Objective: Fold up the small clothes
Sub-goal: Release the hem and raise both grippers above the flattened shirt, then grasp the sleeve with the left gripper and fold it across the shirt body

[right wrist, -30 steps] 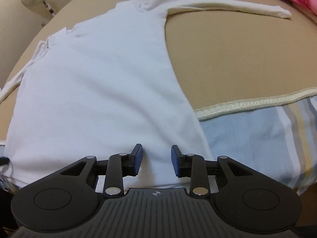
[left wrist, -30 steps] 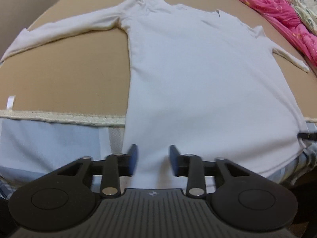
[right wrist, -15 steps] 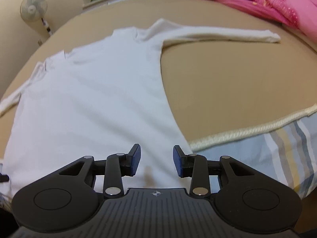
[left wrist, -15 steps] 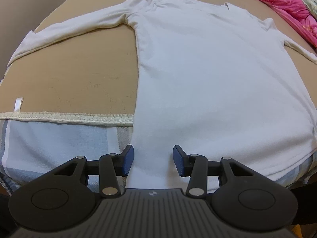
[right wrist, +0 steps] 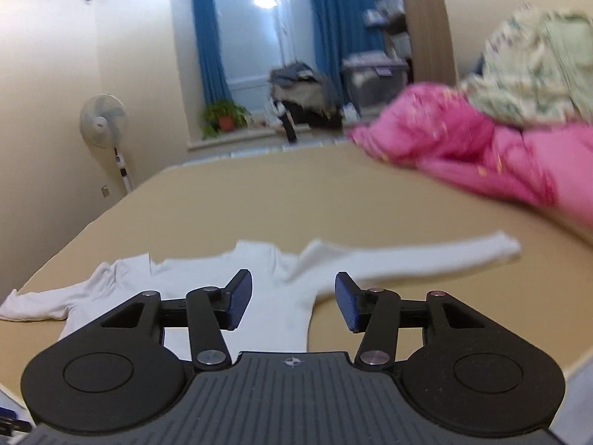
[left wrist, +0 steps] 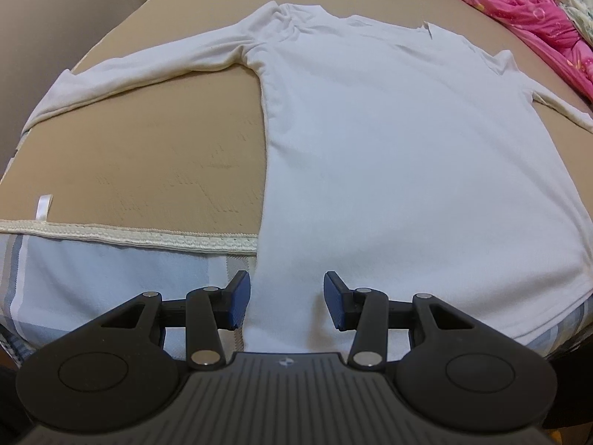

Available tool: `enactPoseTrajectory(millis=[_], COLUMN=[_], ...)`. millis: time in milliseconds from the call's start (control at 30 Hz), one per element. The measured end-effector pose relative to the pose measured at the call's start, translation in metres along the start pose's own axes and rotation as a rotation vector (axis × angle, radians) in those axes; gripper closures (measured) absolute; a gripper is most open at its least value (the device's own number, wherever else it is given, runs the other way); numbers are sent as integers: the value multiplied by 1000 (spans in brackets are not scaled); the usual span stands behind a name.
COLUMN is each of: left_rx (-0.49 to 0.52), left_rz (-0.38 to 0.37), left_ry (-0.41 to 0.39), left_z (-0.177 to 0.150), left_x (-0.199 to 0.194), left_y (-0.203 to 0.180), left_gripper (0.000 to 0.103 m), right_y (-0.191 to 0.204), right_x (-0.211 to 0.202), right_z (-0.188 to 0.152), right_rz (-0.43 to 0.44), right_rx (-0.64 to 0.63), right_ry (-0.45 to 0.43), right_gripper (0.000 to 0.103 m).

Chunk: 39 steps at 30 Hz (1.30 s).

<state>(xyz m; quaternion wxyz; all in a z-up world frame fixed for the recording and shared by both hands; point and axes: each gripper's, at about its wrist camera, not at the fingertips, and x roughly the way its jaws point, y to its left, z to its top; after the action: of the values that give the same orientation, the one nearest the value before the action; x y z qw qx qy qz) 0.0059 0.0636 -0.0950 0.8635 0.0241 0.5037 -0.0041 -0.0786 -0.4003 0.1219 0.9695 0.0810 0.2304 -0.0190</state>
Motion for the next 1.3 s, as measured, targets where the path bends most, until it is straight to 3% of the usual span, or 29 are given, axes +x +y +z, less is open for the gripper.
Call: enactPoseTrajectory(millis=[67, 133, 167, 300, 467, 567, 633, 733, 833, 867, 900, 967, 1067, 1133, 1200, 1300], left_rx=[-15, -28, -35, -66, -149, -214, -296, -446, -618, -710, -812, -955, -1026, -1096, -1154, -1169], left_rz=[6, 22, 34, 65, 52, 73, 64, 82, 112, 139, 124, 46, 55, 31, 16, 6], left_ry=[-17, -58, -93, -222, -366, -415, -412, -378, -320, -199, -153, -176, -150, -142, -139, -157], left_z=[1, 4, 6, 27, 92, 140, 171, 200, 187, 185, 183, 172, 168, 160, 152, 149], left_x=[-2, -7, -11, -32, -58, -53, -38, -2, 43, 61, 69, 75, 85, 91, 96, 100], left_y=[2, 4, 5, 18, 63, 100, 133, 188, 240, 258, 277, 302, 325, 338, 347, 357], left_gripper=[54, 57, 62, 89, 90, 89, 89, 87, 85, 86, 85, 82, 81, 72, 72, 72], right_y=[-5, -8, -8, 9, 30, 36, 36, 35, 38, 39, 39, 39, 38, 37, 38, 49], right_x=[12, 27, 35, 54, 69, 79, 85, 94, 100, 101, 102, 105, 115, 124, 131, 139], right_z=[-4, -13, -12, -12, -15, -17, -17, -20, -23, -24, -25, -26, -27, -28, -30, -34], right_rz=[-10, -32, -38, -18, -7, -15, -23, -22, -30, -29, -27, -24, -25, -24, -15, 6], right_rx=[0, 31, 56, 44, 9, 16, 18, 13, -22, -30, -37, -57, -68, -53, -50, -81], right_ry=[-2, 51, 88, 104, 148, 164, 173, 188, 209, 215, 219, 225, 247, 277, 300, 318], right_gripper=[51, 51, 52, 53, 56, 72, 87, 90, 89, 89, 89, 89, 89, 89, 89, 89])
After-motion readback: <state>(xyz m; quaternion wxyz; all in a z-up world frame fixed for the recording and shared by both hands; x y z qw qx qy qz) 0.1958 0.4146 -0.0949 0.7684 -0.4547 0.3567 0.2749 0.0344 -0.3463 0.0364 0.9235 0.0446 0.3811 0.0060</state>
